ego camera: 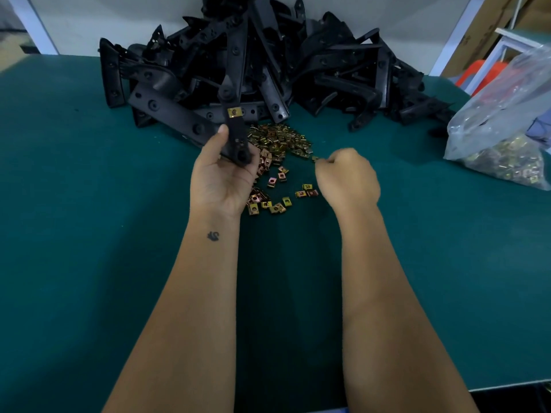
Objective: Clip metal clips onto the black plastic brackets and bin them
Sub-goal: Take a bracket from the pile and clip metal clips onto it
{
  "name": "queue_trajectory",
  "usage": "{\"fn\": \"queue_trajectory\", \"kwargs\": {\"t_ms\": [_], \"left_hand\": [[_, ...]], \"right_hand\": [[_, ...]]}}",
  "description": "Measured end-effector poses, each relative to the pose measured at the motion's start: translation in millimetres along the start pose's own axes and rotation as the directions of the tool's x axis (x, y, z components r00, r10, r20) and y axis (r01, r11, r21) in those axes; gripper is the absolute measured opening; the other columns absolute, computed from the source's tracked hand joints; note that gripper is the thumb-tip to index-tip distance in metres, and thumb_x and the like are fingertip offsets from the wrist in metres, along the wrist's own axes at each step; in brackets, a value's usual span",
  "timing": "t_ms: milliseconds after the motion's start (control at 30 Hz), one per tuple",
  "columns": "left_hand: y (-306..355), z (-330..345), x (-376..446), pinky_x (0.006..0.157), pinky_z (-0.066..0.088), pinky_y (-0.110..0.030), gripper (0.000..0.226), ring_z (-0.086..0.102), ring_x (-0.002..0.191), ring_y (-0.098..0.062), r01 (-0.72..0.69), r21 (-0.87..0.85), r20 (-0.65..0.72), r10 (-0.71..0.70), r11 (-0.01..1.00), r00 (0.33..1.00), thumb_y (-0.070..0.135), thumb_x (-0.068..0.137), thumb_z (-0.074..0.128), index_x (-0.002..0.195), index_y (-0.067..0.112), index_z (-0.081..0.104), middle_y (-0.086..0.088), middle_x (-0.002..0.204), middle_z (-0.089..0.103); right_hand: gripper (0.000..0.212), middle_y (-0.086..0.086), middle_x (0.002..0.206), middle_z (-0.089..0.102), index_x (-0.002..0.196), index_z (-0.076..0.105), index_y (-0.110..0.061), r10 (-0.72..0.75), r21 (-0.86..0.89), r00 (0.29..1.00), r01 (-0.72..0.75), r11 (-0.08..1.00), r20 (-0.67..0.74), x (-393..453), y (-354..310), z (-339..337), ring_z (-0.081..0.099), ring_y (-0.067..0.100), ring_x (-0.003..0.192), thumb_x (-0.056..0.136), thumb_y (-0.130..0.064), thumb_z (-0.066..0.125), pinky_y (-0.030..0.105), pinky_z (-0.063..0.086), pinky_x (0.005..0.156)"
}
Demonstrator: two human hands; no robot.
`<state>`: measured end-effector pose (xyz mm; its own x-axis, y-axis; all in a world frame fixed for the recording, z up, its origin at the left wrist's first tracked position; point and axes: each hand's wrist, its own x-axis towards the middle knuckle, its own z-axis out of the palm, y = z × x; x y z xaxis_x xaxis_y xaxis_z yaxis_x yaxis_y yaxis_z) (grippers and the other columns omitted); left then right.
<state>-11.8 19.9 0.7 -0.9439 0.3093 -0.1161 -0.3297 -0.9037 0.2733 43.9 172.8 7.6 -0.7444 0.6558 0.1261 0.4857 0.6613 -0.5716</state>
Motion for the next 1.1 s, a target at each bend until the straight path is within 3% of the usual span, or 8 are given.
{"fn": "queue_trajectory", "kwargs": {"t_ms": [67,167,267,367,467,567,700,1100], "left_hand": [[0,0,-1,0.064,0.054,-0.029,0.009,0.058,0.065,-0.018,0.001,-0.034,-0.008,-0.001,0.999,1.000,0.003,0.093,0.060,0.085,0.004,0.057,-0.010,0.072,0.066],[1,1,0,0.063,0.053,-0.029,0.008,0.057,0.065,-0.018,0.003,-0.059,-0.014,-0.004,0.998,1.000,0.003,0.093,0.059,0.086,0.003,0.057,-0.011,0.071,0.067],[2,0,0,0.063,0.054,-0.029,0.007,0.060,0.061,-0.019,-0.003,-0.077,-0.015,0.002,0.997,1.000,0.004,0.094,0.059,0.087,0.003,0.057,-0.011,0.071,0.067],[2,0,0,0.063,0.055,-0.029,0.007,0.061,0.059,-0.019,-0.010,-0.094,-0.031,0.007,0.996,0.999,0.005,0.094,0.059,0.088,0.003,0.056,-0.011,0.069,0.067],[1,0,1,0.063,0.054,-0.028,0.007,0.060,0.060,-0.019,-0.015,-0.101,-0.052,0.009,0.995,0.999,0.005,0.094,0.060,0.088,0.003,0.056,-0.011,0.068,0.067],[1,0,2,0.063,0.054,-0.028,0.006,0.058,0.065,-0.018,-0.018,-0.100,-0.062,0.011,0.995,0.998,0.005,0.094,0.060,0.089,0.003,0.057,-0.011,0.068,0.067],[0,0,3,0.065,0.054,-0.028,0.006,0.057,0.067,-0.018,-0.017,-0.098,-0.070,0.010,0.995,0.997,0.006,0.094,0.060,0.091,0.003,0.056,-0.010,0.068,0.067],[-1,-1,3,0.063,0.054,-0.027,0.006,0.056,0.068,-0.017,-0.007,-0.101,-0.070,0.000,0.995,0.998,0.006,0.094,0.060,0.090,0.004,0.057,-0.009,0.068,0.066]], "right_hand": [[0.022,0.003,0.059,0.042,0.064,0.039,-0.014,0.002,-0.016,0.998,-0.001,1.000,0.055,-2,-1,4,0.036,0.023,0.056,0.084,-0.020,0.047,0.031,0.026,0.048],[0.021,0.014,0.071,0.067,0.081,0.063,-0.009,-0.037,0.370,0.991,-0.013,0.929,0.128,-5,-8,5,0.060,0.025,0.062,0.089,-0.023,0.049,0.044,0.051,0.060],[0.017,0.004,0.082,0.072,0.084,0.066,-0.023,-0.049,0.597,0.988,-0.048,0.801,0.145,-4,-10,5,0.070,0.018,0.074,0.093,-0.020,0.053,0.039,0.057,0.075],[0.019,-0.002,0.070,0.070,0.075,0.066,-0.025,-0.127,0.462,0.985,0.058,0.885,0.120,-1,-5,3,0.064,0.012,0.064,0.091,-0.020,0.058,0.030,0.052,0.063],[0.019,-0.003,0.053,0.066,0.074,0.068,-0.018,-0.219,0.306,0.933,0.127,0.943,0.285,-2,-5,-4,0.049,0.005,0.039,0.089,-0.030,0.069,0.016,0.041,0.041],[0.017,-0.003,0.060,0.070,0.080,0.070,-0.017,-0.241,0.253,0.869,0.139,0.957,0.433,-6,-8,-8,0.055,0.006,0.042,0.083,-0.032,0.076,0.017,0.044,0.044],[0.005,0.003,0.075,0.074,0.084,0.070,-0.017,-0.270,0.397,0.897,0.119,0.910,0.351,-5,-10,-5,0.069,0.011,0.062,0.084,-0.015,0.074,0.021,0.051,0.054],[0.017,-0.009,0.077,0.062,0.068,0.070,-0.023,-0.270,0.129,0.824,0.237,0.963,0.499,-5,-9,-10,0.053,0.003,0.073,0.073,-0.031,0.084,0.021,0.036,0.056]]}}
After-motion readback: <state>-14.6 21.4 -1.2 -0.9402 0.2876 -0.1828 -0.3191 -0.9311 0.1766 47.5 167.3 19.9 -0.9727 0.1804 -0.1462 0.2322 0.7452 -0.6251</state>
